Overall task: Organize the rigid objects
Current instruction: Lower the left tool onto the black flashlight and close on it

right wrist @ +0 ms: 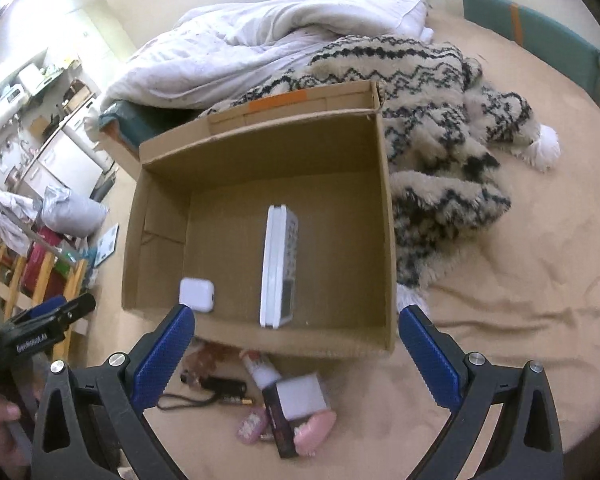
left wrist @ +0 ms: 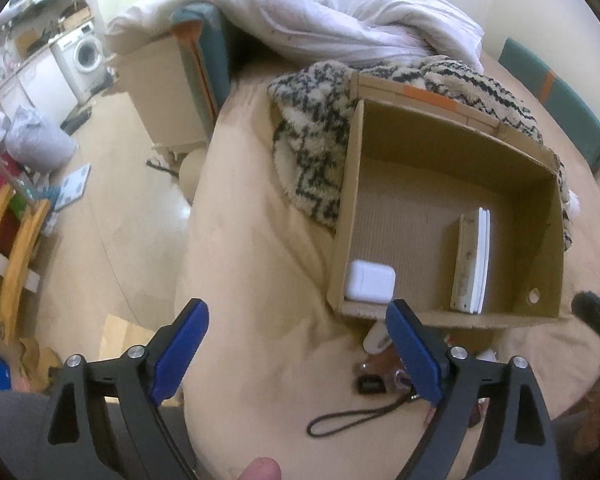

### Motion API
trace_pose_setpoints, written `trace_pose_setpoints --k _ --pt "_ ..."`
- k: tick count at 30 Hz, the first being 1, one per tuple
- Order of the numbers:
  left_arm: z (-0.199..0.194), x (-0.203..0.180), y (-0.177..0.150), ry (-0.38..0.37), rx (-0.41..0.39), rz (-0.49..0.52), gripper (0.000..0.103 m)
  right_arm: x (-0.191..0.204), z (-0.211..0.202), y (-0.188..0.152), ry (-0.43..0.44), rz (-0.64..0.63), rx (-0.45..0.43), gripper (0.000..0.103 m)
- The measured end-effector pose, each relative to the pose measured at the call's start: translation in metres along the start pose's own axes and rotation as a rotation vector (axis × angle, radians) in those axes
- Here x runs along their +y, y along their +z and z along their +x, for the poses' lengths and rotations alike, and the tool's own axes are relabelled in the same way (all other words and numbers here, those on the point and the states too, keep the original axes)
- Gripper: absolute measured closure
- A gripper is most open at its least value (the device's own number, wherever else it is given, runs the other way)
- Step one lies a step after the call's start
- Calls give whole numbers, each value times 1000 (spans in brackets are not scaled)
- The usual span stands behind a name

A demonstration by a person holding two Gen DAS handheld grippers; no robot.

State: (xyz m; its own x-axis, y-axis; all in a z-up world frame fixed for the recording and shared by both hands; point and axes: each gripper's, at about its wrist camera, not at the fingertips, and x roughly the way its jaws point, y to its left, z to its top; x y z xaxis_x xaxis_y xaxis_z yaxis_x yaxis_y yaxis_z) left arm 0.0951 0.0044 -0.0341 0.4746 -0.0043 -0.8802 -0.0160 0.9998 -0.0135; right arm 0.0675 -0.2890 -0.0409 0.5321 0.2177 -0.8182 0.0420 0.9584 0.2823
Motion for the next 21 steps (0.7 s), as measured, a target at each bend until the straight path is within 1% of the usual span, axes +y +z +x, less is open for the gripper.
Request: trace_pose_setpoints --k 2,4,10,16,21 --pt "5 3 -5 3 20 -16 11 2 -3 -9 -11 -5 -1 0" --pt "10 2 -10 22 37 -13 11 2 -5 -17 -11 -1 3 0" --pt "23 -3 -21 38 78 -4 11 -7 -7 -32 -3 51 8 0" --pt "40 0 -30 13 156 -54 11 -13 -1 -35 -17 73 25 0" --pt "59 -6 -40 -13 238 -63 11 -11 11 -33 -6 85 61 0"
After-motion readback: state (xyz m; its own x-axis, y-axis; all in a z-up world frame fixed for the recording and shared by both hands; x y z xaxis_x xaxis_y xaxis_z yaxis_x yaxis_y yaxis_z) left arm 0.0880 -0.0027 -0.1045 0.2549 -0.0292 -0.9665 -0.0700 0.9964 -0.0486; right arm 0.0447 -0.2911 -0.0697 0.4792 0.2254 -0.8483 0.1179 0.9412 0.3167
